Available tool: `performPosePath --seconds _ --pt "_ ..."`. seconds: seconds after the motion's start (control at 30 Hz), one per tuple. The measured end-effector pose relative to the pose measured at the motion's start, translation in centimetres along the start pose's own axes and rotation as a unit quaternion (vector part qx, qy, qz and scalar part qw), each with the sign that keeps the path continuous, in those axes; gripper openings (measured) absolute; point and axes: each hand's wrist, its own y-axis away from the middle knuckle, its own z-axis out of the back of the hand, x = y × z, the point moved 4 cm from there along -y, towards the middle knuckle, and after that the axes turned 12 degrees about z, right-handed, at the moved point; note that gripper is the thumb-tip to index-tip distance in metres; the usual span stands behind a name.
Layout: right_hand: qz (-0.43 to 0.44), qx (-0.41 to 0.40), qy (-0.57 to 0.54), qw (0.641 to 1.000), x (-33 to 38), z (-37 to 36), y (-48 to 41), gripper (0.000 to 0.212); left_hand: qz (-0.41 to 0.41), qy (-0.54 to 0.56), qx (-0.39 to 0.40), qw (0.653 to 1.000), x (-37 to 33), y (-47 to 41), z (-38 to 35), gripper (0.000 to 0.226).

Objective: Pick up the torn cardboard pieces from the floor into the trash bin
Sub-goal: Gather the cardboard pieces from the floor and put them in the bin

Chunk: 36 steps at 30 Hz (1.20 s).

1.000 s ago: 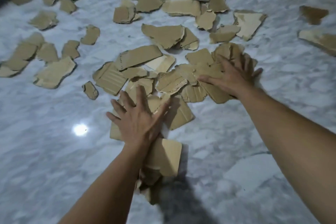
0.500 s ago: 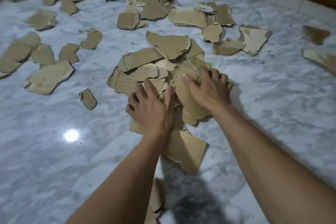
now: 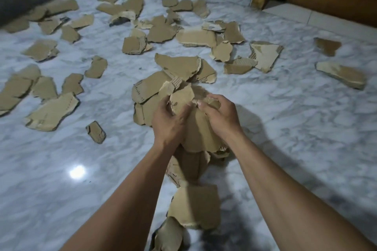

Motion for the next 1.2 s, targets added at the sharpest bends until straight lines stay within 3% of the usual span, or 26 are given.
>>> performPosePath --seconds 0.07,0.2,0.37,0.47,0.73,0.87,1.07,1.2 --pt "-0.004 -0.024 -0.017 1.000 0.4 1.2 0.4 0.039 -0.023 0.015 0.035 0.999 -1.2 0.6 -0.3 0.029" --pt "-0.008 -0.077 -0.029 0.997 1.9 6.2 1.4 0.036 -0.046 0.056 0.096 0.993 -5.7 2.8 -2.5 0.031" --pt "-0.031 -0.153 0.027 0.987 5.0 15.2 2.4 0.025 -0.072 0.094 0.208 0.971 -13.6 7.3 -7.6 0.052" --pt "-0.036 -0.222 0.062 0.972 7.9 22.4 3.4 0.030 -0.094 0.114 0.262 0.954 -19.3 10.9 -11.0 0.054" --pt "0.001 -0.418 0.167 0.893 15.4 44.1 9.7 0.047 -0.141 0.177 0.422 0.878 -33.0 24.6 -22.0 0.044" --pt "0.027 -0.509 0.185 0.840 16.5 53.6 13.3 0.038 -0.182 0.188 0.474 0.840 -38.4 32.2 -27.8 0.047" --pt "0.005 -0.582 0.201 0.788 13.5 61.8 16.9 0.039 -0.230 0.151 0.499 0.822 -39.9 38.2 -37.0 0.050" --pt "-0.026 -0.561 0.186 0.806 9.0 63.0 18.2 0.032 -0.262 -0.023 0.477 0.839 -37.0 37.8 -41.5 0.056"
